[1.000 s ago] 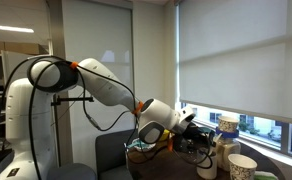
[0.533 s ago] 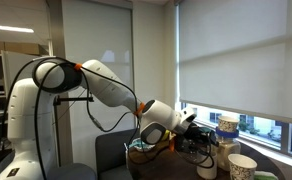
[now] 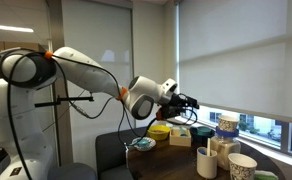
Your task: Put the white plastic spoon in the white mug
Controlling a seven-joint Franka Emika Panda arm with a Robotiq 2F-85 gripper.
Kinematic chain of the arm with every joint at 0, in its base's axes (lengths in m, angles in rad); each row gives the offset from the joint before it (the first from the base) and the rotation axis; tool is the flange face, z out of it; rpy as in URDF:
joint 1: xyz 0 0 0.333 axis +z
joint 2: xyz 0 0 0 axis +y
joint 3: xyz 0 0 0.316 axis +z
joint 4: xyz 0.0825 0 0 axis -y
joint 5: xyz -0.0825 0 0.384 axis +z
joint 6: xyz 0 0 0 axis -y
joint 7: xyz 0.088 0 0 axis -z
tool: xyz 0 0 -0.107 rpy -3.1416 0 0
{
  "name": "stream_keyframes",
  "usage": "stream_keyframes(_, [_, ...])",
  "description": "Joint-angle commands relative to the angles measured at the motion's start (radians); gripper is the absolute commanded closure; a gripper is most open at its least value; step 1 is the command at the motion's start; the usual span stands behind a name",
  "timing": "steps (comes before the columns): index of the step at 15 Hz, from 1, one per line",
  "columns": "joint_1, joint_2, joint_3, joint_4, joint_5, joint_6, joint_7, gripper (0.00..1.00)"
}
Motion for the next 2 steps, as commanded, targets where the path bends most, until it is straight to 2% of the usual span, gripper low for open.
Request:
stream_keyframes(1, [0.063, -0.059, -0.025, -0.014, -0.011, -0.041, 0.005, 0.0])
stream_keyframes(2, [0.13, -0.115, -0.055, -0.031, -0.012, -0.076, 0.005, 0.0])
